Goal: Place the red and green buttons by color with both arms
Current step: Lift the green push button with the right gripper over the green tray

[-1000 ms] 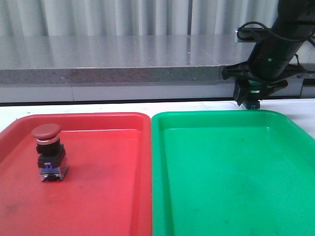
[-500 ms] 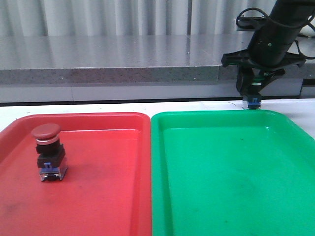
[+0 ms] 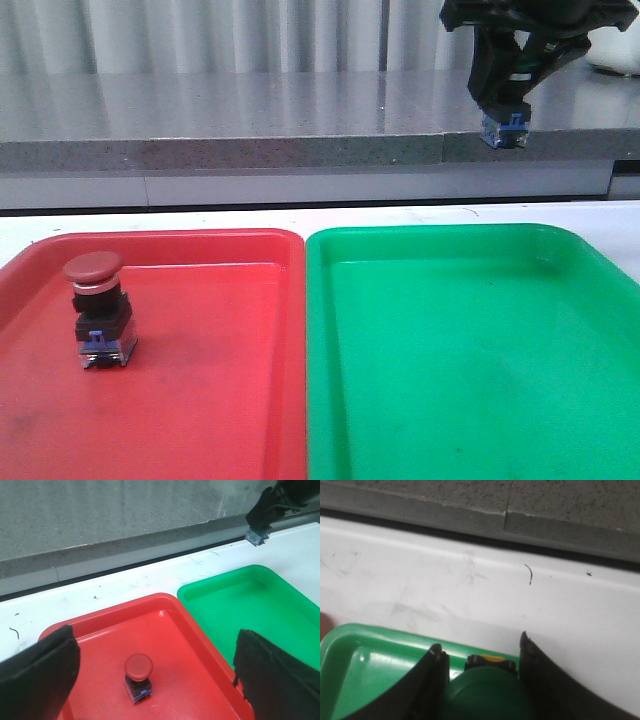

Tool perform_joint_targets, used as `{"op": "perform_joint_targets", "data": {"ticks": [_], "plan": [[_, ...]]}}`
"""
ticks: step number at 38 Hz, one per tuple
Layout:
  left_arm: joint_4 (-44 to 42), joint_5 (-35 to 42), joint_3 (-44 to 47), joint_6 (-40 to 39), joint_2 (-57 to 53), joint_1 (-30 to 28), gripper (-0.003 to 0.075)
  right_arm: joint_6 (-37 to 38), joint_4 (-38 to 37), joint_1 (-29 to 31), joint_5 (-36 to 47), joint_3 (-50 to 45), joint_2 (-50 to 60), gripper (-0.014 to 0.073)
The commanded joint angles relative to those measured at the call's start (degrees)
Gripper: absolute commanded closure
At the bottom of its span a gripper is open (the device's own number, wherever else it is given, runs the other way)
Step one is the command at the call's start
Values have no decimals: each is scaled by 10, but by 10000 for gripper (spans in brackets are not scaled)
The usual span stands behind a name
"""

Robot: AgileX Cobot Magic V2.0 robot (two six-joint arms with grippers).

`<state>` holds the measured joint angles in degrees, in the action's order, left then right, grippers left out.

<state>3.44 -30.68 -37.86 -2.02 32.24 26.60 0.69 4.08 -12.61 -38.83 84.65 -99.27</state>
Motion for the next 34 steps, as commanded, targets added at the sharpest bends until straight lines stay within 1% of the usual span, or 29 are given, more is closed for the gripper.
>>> {"op": "perform_joint_targets", "data": {"ticks": [1,6,12,15,20,23,34], "plan": [[7,42,-16,0,1,4,115,-7,-2,-17,79,-58,88,265],[7,42,-16,0,1,4,115,-7,-1,-53,113,-163,164,265],[7,42,-16,0,1,4,115,-7,-1,-93,146,-261,218,265],[7,42,-16,0,1,4,115,-7,-1,-112,182,-316,227,265],[7,42,-16,0,1,4,115,-7,-1,-124,283,-389,225,265],[7,42,-16,0,1,4,115,-7,-1,-124,321,-408,212,265],[7,42,-16,0,1,4,115,-7,-2,-124,332,-409,145,265]]}}
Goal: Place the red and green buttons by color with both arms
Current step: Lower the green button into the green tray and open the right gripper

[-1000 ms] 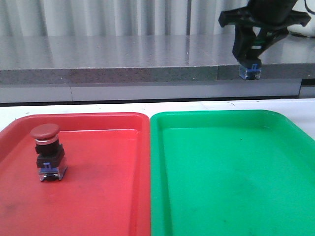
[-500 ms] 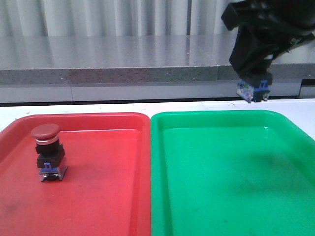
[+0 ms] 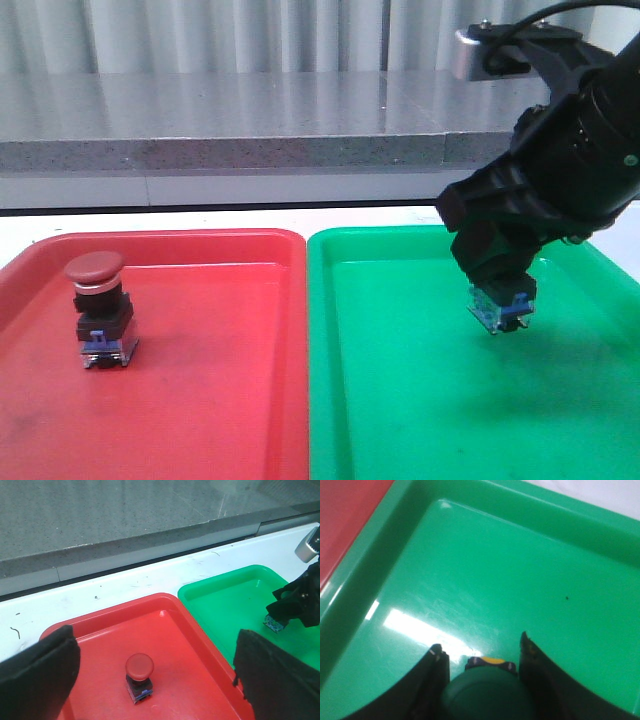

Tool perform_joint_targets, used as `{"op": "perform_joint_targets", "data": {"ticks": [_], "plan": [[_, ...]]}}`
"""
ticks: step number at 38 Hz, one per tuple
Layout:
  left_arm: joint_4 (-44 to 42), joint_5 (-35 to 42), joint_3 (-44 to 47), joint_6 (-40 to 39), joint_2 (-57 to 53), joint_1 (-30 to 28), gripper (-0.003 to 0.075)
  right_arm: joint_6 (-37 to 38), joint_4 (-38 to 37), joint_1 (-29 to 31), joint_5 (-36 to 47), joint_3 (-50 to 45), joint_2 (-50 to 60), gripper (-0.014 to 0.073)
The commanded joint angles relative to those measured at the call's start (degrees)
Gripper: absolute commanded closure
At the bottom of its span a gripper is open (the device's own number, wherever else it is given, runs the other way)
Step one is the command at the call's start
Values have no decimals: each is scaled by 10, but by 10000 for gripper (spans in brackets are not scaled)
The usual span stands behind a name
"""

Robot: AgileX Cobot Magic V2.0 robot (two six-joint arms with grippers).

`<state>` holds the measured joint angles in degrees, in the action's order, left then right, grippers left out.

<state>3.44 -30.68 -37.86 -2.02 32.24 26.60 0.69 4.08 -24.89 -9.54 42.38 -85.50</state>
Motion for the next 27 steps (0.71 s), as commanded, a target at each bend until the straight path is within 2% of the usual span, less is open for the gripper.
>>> {"op": "perform_joint_targets", "data": {"ticks": [1,10,19,24,27], "plan": [[7,42,-16,0,1,4,115,-7,-2,-1,40,14,3,265],[7,42,-16,0,1,4,115,-7,-2,-1,46,14,-14,255],[7,42,-16,0,1,4,115,-7,-2,-1,46,14,-14,4],[7,42,-16,0,1,4,115,-7,-2,-1,41,16,-4,-21],[7,42,-16,0,1,4,115,-7,-2,-1,11,24,20,-21]]}}
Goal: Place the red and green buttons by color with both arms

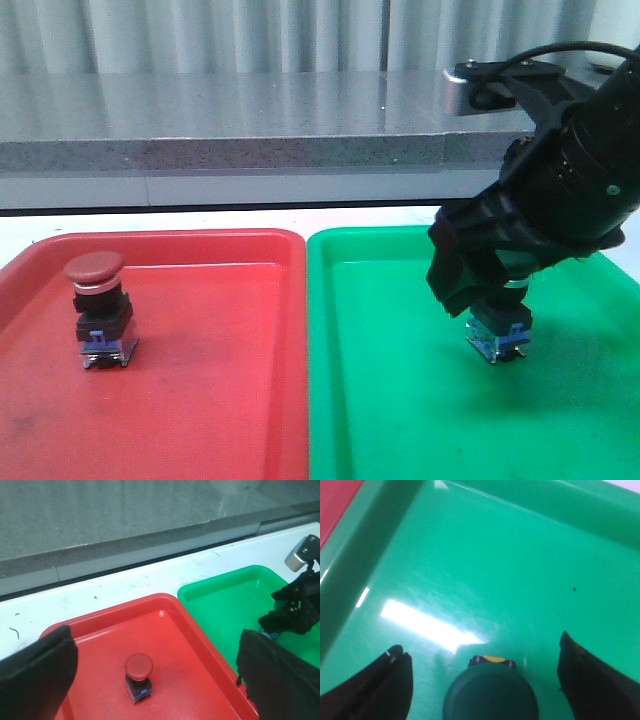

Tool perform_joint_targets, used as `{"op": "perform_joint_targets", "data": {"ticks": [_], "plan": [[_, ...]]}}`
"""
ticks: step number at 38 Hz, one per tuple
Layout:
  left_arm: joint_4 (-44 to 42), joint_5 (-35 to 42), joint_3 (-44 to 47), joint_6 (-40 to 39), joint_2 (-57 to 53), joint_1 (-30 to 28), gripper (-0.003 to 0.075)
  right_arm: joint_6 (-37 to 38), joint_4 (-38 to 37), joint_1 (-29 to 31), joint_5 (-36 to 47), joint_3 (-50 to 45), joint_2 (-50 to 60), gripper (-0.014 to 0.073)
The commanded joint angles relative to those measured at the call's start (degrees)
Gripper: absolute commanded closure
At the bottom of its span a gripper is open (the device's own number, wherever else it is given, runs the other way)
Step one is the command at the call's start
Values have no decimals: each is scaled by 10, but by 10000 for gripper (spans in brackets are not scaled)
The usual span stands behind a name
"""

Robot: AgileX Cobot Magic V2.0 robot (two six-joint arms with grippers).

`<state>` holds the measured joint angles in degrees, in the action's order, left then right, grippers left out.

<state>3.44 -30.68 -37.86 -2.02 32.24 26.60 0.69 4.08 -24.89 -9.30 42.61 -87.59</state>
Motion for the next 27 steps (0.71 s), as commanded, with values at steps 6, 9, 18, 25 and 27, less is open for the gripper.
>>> {"op": "perform_joint_targets", "data": {"ticks": [6,9,18,25,27], "plan": [[7,42,-16,0,1,4,115,-7,-3,-1,-110,52,118,-20],[7,42,-16,0,1,4,115,-7,-5,-1,-180,69,164,-20],[7,42,-16,0,1,4,115,-7,-19,-1,-315,78,351,-20],[7,42,-16,0,1,4,115,-7,-19,-1,-373,48,477,-20],[7,42,-16,0,1,4,115,-7,-19,-1,-377,32,514,-20]]}}
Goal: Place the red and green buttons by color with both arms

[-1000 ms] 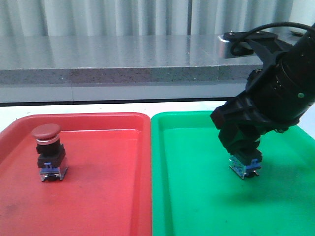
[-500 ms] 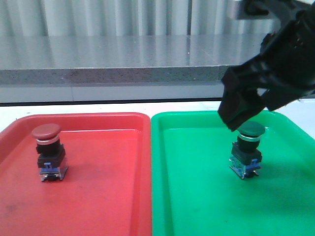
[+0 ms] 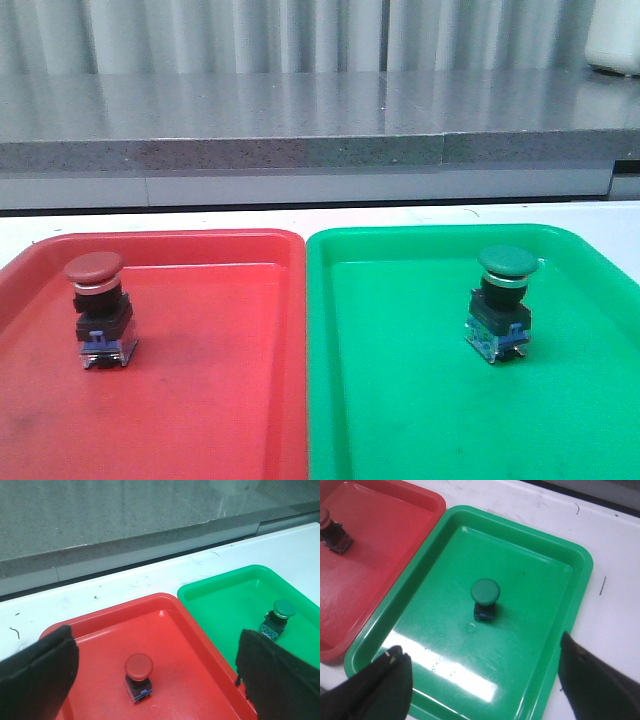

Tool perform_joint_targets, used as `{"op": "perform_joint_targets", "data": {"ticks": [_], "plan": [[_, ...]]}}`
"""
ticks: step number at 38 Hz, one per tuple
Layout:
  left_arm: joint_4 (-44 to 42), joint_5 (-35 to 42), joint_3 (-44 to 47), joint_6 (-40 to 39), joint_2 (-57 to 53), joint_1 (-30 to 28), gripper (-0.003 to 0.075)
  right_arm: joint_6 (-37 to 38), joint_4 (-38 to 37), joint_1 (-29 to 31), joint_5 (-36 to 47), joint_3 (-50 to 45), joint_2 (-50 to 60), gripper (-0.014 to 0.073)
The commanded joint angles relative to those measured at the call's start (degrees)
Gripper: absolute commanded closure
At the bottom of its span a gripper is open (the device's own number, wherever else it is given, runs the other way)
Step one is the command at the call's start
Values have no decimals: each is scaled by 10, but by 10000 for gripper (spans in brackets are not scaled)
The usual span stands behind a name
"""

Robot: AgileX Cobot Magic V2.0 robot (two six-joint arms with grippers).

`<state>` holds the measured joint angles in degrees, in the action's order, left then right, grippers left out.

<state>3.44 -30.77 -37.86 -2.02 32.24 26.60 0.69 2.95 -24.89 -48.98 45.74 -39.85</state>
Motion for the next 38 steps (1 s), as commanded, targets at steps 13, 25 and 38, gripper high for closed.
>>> {"op": "perform_joint_targets", "data": {"ticks": [13,25,38], "plan": [[7,43,-16,0,1,4,115,-7,-13,-1,11,-31,111,-20],[7,43,-16,0,1,4,115,-7,-12,-1,11,-31,111,317],[7,30,-16,0,1,4,402,-7,-13,-1,11,-31,111,664]]}}
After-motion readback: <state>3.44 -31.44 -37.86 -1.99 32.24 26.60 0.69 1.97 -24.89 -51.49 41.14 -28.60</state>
